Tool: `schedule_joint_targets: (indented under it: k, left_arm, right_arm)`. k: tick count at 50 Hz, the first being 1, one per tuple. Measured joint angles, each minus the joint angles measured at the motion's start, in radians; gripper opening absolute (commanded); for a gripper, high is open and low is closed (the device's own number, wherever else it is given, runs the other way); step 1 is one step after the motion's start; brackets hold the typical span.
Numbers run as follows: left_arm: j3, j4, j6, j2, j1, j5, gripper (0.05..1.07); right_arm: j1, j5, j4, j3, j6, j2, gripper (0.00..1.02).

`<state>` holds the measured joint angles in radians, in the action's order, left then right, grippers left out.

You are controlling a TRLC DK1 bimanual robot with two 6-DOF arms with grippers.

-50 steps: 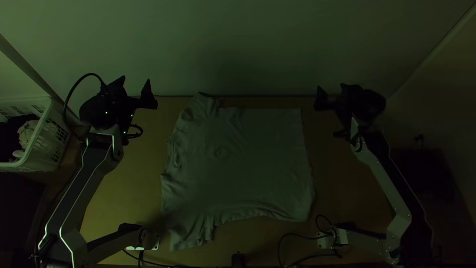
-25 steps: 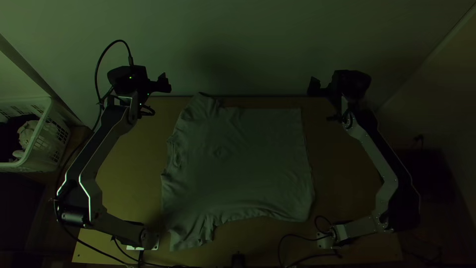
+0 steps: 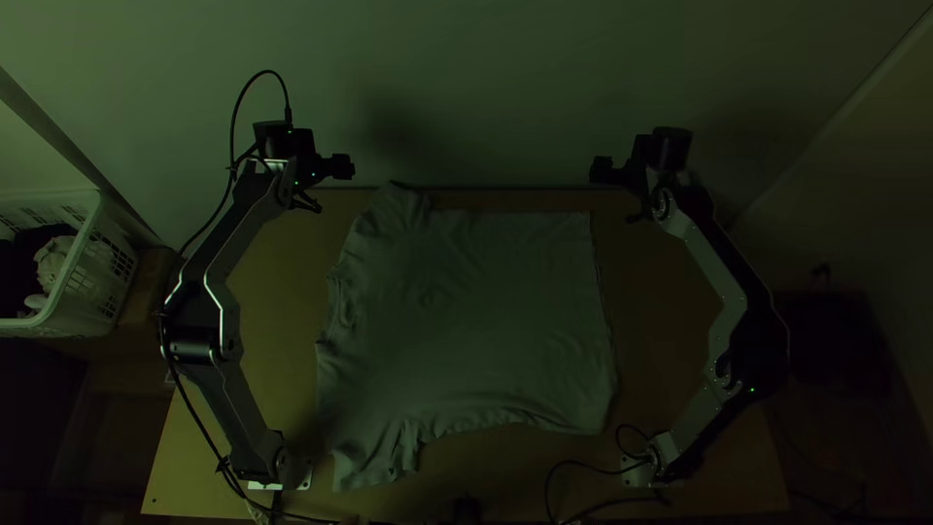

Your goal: Fold the t-shirt

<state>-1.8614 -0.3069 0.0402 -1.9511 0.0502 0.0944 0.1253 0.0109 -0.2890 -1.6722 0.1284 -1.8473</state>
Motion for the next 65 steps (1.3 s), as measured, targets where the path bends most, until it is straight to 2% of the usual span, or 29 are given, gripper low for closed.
schedule_joint_targets:
  k: [11,21,26,29,31,42,48,60,63,65]
  left_arm:
    - [-0.219,-0.164,0.013,-0.177,-0.005,0.051,0.88]
    - [-0.299,-0.231,0.012,-0.275,-0.006,0.079,0.88]
    - [-0.318,-0.241,0.012,-0.31,-0.006,0.079,0.87]
    - [-0.322,-0.249,0.01,-0.327,-0.006,0.079,0.81]
    - [-0.325,-0.253,0.008,-0.337,-0.006,0.079,0.81]
    - [-0.329,-0.265,-0.019,-0.402,-0.003,0.076,0.81]
    - [-0.343,-0.271,-0.043,-0.441,0.008,0.019,0.81]
    - [-0.369,-0.273,-0.06,-0.48,0.031,-0.001,0.81]
    - [-0.372,-0.274,-0.06,-0.48,0.034,-0.001,0.81]
    - [-0.373,-0.277,-0.061,-0.481,0.035,-0.002,0.74]
  right_arm:
    - [-0.002,0.0,-0.071,-0.105,0.056,-0.105,0.99]
    - [-0.001,0.0,-0.13,-0.132,0.074,-0.16,0.99]
    - [0.002,0.0,-0.2,-0.195,0.082,-0.213,0.99]
    - [0.004,0.0,-0.231,-0.23,0.085,-0.243,0.99]
    - [0.005,0.0,-0.242,-0.246,0.085,-0.26,0.99]
    - [0.011,0.0,-0.261,-0.261,0.1,-0.289,0.99]
    - [0.012,0.0,-0.268,-0.269,0.104,-0.293,0.99]
    - [0.012,0.0,-0.271,-0.272,0.108,-0.304,0.98]
    - [0.012,0.0,-0.27,-0.272,0.108,-0.306,0.95]
    - [0.012,0.0,-0.272,-0.273,0.108,-0.308,0.95]
